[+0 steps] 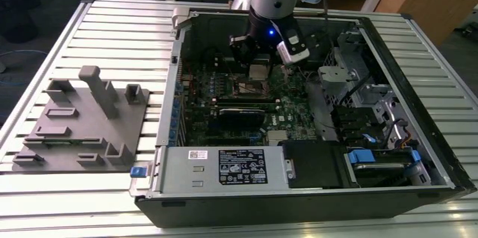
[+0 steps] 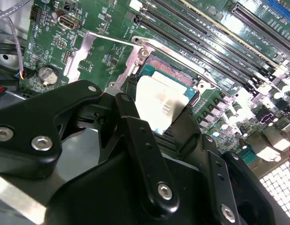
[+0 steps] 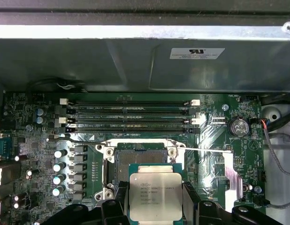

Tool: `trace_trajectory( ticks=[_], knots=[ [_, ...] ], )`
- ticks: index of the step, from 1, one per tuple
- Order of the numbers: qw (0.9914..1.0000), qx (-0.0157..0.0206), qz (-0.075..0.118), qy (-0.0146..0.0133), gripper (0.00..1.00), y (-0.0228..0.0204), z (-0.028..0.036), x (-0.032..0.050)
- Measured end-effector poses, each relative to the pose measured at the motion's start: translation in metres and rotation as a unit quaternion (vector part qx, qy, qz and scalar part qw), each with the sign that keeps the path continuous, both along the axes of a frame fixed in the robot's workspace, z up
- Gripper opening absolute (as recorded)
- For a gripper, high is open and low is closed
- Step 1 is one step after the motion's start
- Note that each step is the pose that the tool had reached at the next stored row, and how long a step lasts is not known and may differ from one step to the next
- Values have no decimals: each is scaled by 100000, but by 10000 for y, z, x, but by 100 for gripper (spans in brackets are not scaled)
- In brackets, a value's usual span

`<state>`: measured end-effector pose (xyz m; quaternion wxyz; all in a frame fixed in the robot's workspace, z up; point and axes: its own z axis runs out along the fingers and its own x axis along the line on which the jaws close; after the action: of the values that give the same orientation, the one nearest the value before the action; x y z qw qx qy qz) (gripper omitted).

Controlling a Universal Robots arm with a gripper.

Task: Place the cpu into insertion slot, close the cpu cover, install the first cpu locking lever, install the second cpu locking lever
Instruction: 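Place the cpu into insertion slot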

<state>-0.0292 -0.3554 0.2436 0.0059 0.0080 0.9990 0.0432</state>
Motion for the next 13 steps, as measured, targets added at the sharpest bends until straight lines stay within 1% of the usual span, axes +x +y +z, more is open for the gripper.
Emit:
trace_trajectory(
  ticks=[6,11,13],
  knots=[
    [99988,7,1534,0,54,0,-10,-9],
    [99969,70,2505,1,54,0,-20,-24],
    [99966,74,2607,3,54,0,-22,-24]
  ],
)
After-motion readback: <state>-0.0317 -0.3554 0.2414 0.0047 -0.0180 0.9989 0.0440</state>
